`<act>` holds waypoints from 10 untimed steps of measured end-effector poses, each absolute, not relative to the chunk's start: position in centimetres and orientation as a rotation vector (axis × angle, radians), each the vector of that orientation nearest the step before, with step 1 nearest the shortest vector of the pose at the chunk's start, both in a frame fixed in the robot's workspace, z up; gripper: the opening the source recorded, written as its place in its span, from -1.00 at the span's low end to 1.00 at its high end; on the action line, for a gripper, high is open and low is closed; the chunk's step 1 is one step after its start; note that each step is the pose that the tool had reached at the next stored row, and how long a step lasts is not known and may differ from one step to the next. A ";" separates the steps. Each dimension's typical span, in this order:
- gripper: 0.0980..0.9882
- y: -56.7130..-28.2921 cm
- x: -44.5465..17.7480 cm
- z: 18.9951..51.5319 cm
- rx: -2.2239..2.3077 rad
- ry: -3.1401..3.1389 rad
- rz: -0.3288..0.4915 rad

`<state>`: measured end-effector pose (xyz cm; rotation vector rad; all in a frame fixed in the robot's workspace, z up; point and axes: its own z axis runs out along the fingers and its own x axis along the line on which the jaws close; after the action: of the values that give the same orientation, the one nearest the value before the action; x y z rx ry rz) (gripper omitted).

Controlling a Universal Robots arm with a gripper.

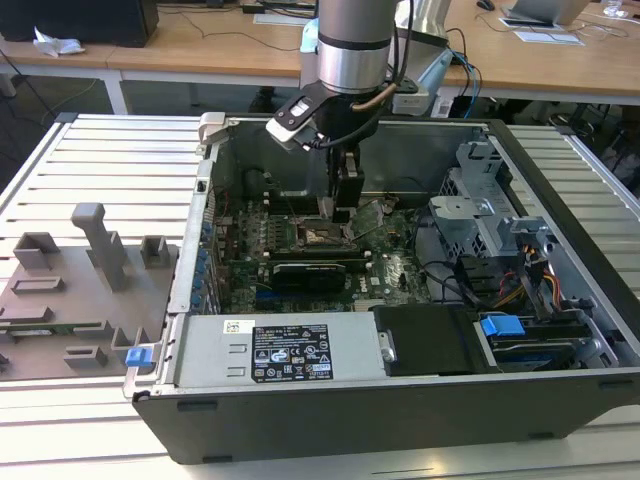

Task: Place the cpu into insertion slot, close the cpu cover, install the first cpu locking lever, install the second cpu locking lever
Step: 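Place the cpu into insertion slot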

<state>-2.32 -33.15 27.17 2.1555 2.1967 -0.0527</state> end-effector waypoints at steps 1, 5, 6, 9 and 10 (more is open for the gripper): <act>0.00 -33.1 -2.4 27.0 2.156 2.197 -0.053; 0.00 -32.7 -2.4 25.9 2.158 2.194 -0.053; 0.00 -32.6 -2.4 25.5 2.159 2.194 -0.053; 0.00 -32.5 -2.5 25.0 2.159 2.193 -0.053; 0.00 -32.4 -2.5 24.9 2.159 2.193 -0.053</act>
<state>-2.49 -32.43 24.89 2.1594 2.1930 -0.0527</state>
